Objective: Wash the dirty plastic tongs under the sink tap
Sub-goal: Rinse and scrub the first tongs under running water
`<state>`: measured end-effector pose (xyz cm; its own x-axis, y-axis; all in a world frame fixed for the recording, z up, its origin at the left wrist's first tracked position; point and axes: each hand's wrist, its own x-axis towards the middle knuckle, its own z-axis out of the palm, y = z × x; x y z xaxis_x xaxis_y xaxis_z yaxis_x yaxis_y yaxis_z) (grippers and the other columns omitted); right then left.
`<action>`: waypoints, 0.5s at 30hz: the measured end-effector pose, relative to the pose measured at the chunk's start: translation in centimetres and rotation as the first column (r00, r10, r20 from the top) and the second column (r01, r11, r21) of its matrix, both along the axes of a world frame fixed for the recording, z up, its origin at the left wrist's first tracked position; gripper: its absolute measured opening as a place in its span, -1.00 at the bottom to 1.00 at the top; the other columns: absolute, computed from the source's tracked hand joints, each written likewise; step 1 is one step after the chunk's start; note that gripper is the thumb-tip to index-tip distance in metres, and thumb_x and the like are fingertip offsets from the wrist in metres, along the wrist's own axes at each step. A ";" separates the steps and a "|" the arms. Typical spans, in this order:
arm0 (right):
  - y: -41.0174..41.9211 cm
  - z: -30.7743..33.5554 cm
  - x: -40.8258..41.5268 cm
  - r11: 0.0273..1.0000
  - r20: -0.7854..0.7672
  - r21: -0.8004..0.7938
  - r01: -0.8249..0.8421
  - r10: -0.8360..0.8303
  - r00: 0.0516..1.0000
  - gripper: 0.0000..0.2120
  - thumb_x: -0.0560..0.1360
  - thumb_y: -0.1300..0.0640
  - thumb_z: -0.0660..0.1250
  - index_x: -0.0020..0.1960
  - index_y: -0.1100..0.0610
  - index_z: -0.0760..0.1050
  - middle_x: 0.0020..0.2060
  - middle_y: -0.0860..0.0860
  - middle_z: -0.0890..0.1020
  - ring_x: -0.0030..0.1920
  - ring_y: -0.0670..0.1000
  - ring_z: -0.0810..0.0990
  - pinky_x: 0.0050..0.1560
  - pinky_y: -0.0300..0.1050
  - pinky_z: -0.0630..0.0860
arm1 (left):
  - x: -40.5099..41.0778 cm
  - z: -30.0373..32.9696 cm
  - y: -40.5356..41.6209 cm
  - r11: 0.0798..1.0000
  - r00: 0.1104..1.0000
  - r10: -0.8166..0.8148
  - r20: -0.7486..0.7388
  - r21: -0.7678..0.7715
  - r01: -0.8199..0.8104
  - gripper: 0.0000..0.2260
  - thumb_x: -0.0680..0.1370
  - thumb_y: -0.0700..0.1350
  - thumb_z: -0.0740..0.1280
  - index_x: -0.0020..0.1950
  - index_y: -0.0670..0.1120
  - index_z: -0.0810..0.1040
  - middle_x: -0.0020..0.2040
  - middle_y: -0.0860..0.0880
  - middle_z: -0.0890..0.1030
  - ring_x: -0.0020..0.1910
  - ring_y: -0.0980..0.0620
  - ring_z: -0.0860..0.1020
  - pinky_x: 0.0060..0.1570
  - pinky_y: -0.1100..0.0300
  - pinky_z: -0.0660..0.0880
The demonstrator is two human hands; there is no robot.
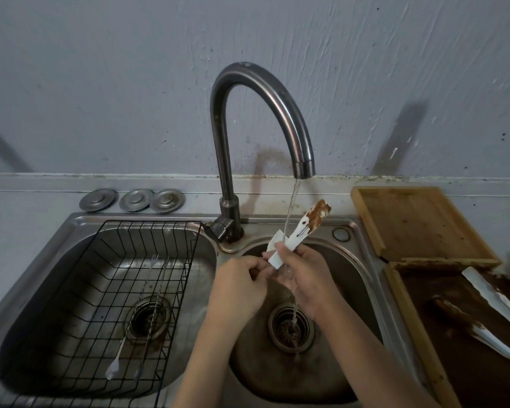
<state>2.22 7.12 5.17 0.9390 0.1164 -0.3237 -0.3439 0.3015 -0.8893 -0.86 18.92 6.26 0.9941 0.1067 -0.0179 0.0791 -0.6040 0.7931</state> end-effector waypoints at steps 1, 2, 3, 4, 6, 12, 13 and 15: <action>0.0 0.1 0.0 1.000 0.007 -0.010 0.025 -0.025 1.000 -0.79 0.54 0.17 0.23 0.00 0.29 0.55 -0.19 0.17 0.69 -0.12 0.11 0.66 -0.03 0.00 0.57 | -0.1 0.1 -0.2 0.999 0.999 -0.035 -0.009 -0.003 0.035 -0.85 0.49 -0.11 0.38 -0.28 0.08 0.60 -0.42 0.11 0.56 -0.43 0.23 0.49 -0.43 0.45 0.34; 0.0 0.1 0.0 0.999 0.015 -0.025 0.042 -0.041 0.999 -0.76 0.56 0.13 0.19 -0.03 0.27 0.55 -0.23 0.16 0.70 -0.12 0.11 0.66 -0.02 0.01 0.56 | -0.3 0.1 -0.3 0.997 0.997 -0.072 -0.021 0.001 0.072 -0.83 0.48 -0.10 0.39 -0.29 0.09 0.58 -0.43 0.10 0.56 -0.44 0.25 0.48 -0.41 0.45 0.35; 0.0 0.1 -0.1 0.998 0.021 -0.047 0.050 -0.049 0.999 -0.72 0.58 0.08 0.16 -0.06 0.24 0.55 -0.26 0.14 0.70 -0.13 0.11 0.67 -0.03 0.02 0.56 | -0.4 0.2 -0.4 0.994 0.993 -0.109 -0.038 0.001 0.109 -0.83 0.48 -0.10 0.39 -0.30 0.10 0.58 -0.42 0.09 0.57 -0.44 0.26 0.49 -0.40 0.45 0.36; -0.1 0.2 -0.3 0.995 0.020 -0.080 0.058 -0.057 0.998 -0.69 0.59 0.05 0.13 -0.09 0.21 0.55 -0.30 0.13 0.70 -0.15 0.11 0.67 -0.05 0.02 0.55 | -0.5 0.1 -0.4 0.989 0.987 -0.150 -0.063 -0.017 0.149 -0.84 0.48 -0.10 0.39 -0.29 0.10 0.60 -0.40 0.07 0.59 -0.41 0.25 0.51 -0.38 0.45 0.38; -0.4 0.3 -0.5 0.988 0.009 -0.136 0.079 -0.078 0.997 -0.65 0.59 0.01 0.10 -0.16 0.18 0.56 -0.40 0.10 0.66 -0.20 0.13 0.67 -0.08 0.05 0.57 | -0.6 0.0 -0.6 0.967 0.964 -0.239 -0.116 -0.121 0.225 -0.85 0.48 -0.12 0.40 -0.25 0.11 0.64 -0.31 0.07 0.65 -0.29 0.22 0.58 -0.25 0.44 0.44; -0.9 0.7 -0.7 0.944 0.137 -0.318 0.083 -0.041 0.990 -0.56 0.60 -0.04 0.04 -0.30 0.12 0.51 -0.51 0.02 0.52 -0.42 -0.01 0.53 -0.23 -0.09 0.53 | -0.9 -0.5 -1.5 0.883 0.929 -0.350 -0.120 -0.374 0.284 -0.84 0.42 -0.24 0.46 -0.21 0.04 0.68 -0.38 0.12 0.66 -0.21 0.27 0.62 -0.08 0.48 0.47; -1.1 0.8 -0.8 0.939 0.170 -0.340 0.053 0.006 0.985 -0.61 0.60 0.00 0.06 -0.25 0.12 0.52 -0.47 0.03 0.54 -0.40 0.00 0.53 -0.22 -0.07 0.52 | -0.9 -0.6 -1.6 0.879 0.939 -0.327 -0.112 -0.402 0.258 -0.86 0.42 -0.24 0.46 -0.22 0.01 0.68 -0.36 0.07 0.67 -0.24 0.18 0.64 -0.07 0.35 0.54; -1.5 1.2 -0.9 0.926 0.205 -0.376 -0.021 0.105 0.973 -0.76 0.58 0.08 0.12 -0.10 0.13 0.53 -0.36 0.05 0.57 -0.33 0.01 0.56 -0.23 -0.09 0.54 | -0.8 -0.9 -1.8 0.858 0.961 -0.261 -0.089 -0.477 0.189 -0.89 0.45 -0.22 0.43 -0.22 -0.03 0.68 -0.33 -0.05 0.67 -0.27 0.01 0.63 -0.05 0.11 0.59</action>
<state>1.34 5.61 6.35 0.9855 0.0893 -0.1441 -0.1373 -0.0783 -0.9874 -1.65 17.13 5.33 0.9722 -0.1757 -0.1546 0.1208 -0.1887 0.9746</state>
